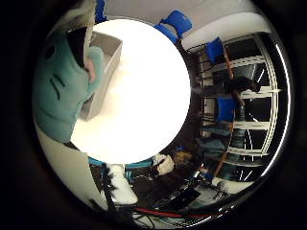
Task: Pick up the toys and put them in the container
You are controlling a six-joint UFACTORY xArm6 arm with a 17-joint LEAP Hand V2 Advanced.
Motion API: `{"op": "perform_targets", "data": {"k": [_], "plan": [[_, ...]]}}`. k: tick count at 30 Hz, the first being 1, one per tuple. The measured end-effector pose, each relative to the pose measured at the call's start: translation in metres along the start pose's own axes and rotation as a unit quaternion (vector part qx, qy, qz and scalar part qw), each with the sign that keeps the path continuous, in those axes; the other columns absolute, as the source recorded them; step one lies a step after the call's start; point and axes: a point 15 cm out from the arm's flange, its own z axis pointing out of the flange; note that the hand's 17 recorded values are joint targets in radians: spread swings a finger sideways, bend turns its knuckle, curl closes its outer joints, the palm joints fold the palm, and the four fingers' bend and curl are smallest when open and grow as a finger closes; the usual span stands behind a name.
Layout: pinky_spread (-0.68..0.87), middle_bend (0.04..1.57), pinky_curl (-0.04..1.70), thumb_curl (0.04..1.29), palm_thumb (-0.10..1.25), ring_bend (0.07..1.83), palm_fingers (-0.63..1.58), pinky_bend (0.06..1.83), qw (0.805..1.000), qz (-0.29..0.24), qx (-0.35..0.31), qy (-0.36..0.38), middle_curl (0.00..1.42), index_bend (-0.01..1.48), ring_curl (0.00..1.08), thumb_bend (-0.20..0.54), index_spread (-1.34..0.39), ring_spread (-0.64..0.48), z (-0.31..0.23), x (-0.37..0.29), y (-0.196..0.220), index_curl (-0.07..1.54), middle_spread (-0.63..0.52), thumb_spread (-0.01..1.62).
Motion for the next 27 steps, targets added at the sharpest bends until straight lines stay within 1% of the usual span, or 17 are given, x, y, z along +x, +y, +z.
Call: {"op": "perform_targets", "data": {"k": [6, 9, 11, 12, 13, 14, 15, 16, 17, 18, 19, 22, 23, 25, 27], "plan": [[-0.22, 1.26, 1.3, 0.58, 0.92, 1.21, 1.08, 1.09, 0.999, -0.003, 0.011, -0.03, 0.89, 1.14, 0.99, -0.016, -0.2, -0.31, 0.027, -0.026, -0.027, 0.79, -0.17, 1.18], [-0.24, 1.2, 1.23, 0.54, 0.89, 1.21, 1.08, 1.07, 0.999, -0.005, 0.01, -0.036, 0.88, 1.06, 0.95, -0.021, -0.21, -0.3, 0.038, -0.032, -0.033, 0.77, -0.18, 1.2], [-0.28, 1.16, 1.14, 0.51, 0.83, 1.2, 1.07, 1.02, 0.999, -0.005, 0.002, -0.037, 0.84, 0.91, 0.89, -0.034, -0.22, -0.29, 0.046, -0.034, -0.034, 0.73, -0.19, 1.19], [-0.33, 1.13, 1.06, 0.5, 0.81, 1.19, 1.05, 1.0, 0.999, -0.006, -0.002, -0.039, 0.82, 0.76, 0.84, -0.032, -0.24, -0.28, 0.048, -0.035, -0.033, 0.7, -0.2, 1.18], [-0.41, 1.07, 0.98, 0.47, 0.77, 1.18, 0.96, 0.98, 0.999, -0.006, -0.008, -0.04, 0.78, 0.55, 0.79, -0.031, -0.27, -0.29, 0.052, -0.035, -0.031, 0.67, -0.21, 1.18], [-0.47, 1.01, 0.93, 0.45, 0.75, 1.16, 0.81, 0.99, 0.999, -0.007, -0.014, -0.04, 0.75, 0.34, 0.75, -0.029, -0.31, -0.29, 0.055, -0.036, -0.03, 0.61, -0.22, 1.18], [-0.49, 0.95, 0.91, 0.44, 0.73, 1.14, 0.71, 1.0, 0.999, -0.008, -0.018, -0.04, 0.73, 0.27, 0.73, -0.032, -0.34, -0.29, 0.056, -0.036, -0.028, 0.6, -0.23, 1.18], [-0.43, 0.83, 0.91, 0.42, 0.7, 1.07, 0.43, 0.93, 0.999, -0.01, -0.02, -0.04, 0.69, 0.25, 0.71, -0.03, -0.4, -0.27, 0.057, -0.036, -0.027, 0.57, -0.23, 1.18], [-0.35, 0.75, 0.9, 0.41, 0.68, 1.0, 0.3, 0.86, 0.999, -0.01, -0.025, -0.04, 0.65, 0.26, 0.67, -0.03, -0.44, -0.24, 0.059, -0.036, -0.025, 0.54, -0.22, 1.18], [-0.24, 0.65, 0.88, 0.39, 0.67, 0.92, 0.22, 0.82, 0.999, -0.01, -0.032, -0.04, 0.6, 0.27, 0.62, -0.027, -0.46, -0.18, 0.06, -0.035, -0.022, 0.52, -0.19, 1.18], [-0.08, 0.55, 0.87, 0.38, 0.64, 0.83, 0.14, 0.8, 0.998, -0.012, -0.038, -0.04, 0.55, 0.28, 0.57, -0.027, -0.48, -0.1, 0.062, -0.035, -0.02, 0.49, -0.15, 1.17], [0.2, 0.43, 0.81, 0.35, 0.62, 0.67, 0.07, 0.76, 0.998, -0.015, -0.042, -0.04, 0.47, 0.26, 0.48, -0.023, -0.49, 0.04, 0.062, -0.031, -0.018, 0.45, -0.08, 1.16], [0.3, 0.42, 0.77, 0.34, 0.6, 0.62, 0.07, 0.72, 0.998, -0.017, -0.042, -0.04, 0.45, 0.24, 0.43, -0.026, -0.49, 0.09, 0.062, -0.03, -0.018, 0.43, -0.06, 1.16], [0.41, 0.42, 0.71, 0.34, 0.6, 0.55, 0.08, 0.67, 0.998, -0.015, -0.041, -0.041, 0.43, 0.2, 0.39, -0.021, -0.49, 0.14, 0.061, -0.027, -0.018, 0.41, -0.05, 1.16], [0.49, 0.41, 0.65, 0.33, 0.59, 0.49, 0.1, 0.62, 0.998, -0.012, -0.038, -0.04, 0.41, 0.18, 0.35, -0.021, -0.49, 0.17, 0.059, -0.023, -0.018, 0.39, -0.05, 1.15]]}}
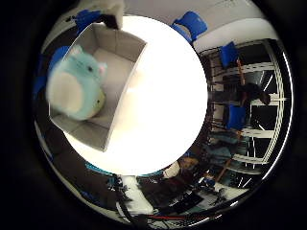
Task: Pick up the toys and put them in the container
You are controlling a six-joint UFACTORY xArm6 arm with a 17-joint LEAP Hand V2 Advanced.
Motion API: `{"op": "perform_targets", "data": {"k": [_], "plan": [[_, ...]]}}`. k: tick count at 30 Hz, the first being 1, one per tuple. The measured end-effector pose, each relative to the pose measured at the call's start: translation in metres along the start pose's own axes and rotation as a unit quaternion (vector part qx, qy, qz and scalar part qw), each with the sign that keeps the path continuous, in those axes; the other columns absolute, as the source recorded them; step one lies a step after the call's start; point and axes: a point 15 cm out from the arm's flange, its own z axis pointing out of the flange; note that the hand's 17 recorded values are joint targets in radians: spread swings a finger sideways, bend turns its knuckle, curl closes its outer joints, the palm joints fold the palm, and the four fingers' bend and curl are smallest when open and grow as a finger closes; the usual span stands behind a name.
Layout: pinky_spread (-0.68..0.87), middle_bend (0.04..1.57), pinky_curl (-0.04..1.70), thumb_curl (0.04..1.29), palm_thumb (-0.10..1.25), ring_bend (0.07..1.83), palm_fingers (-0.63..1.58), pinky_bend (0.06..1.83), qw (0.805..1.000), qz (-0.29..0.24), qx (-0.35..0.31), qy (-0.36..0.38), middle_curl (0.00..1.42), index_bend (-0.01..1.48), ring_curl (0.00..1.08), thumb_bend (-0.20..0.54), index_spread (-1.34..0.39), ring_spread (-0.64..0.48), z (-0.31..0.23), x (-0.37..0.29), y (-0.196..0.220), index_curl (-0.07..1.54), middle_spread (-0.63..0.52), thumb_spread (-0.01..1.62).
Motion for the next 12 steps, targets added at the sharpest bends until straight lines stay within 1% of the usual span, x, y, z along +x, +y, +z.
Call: {"op": "perform_targets", "data": {"k": [4, 9, 12], "plan": [[0.54, 0.39, 0.56, 0.32, 0.59, 0.42, 0.13, 0.55, 1.0, 0.001, 0.006, 0.002, 0.39, 0.17, 0.3, -0.02, -0.48, 0.2, -0.007, 0.005, 0.001, 0.35, -0.04, 1.14], [0.55, 0.37, 0.5, 0.31, 0.59, 0.37, 0.15, 0.52, 1.0, -0.006, 0.023, 0.003, 0.37, 0.16, 0.27, -0.02, -0.48, 0.21, -0.025, 0.004, 0.005, 0.31, -0.04, 1.14], [0.54, 0.36, 0.47, 0.31, 0.59, 0.35, 0.16, 0.49, 1.0, -0.002, 0.029, 0.006, 0.36, 0.16, 0.26, -0.02, -0.48, 0.21, -0.042, 0.009, 0.015, 0.3, -0.04, 1.14]]}}
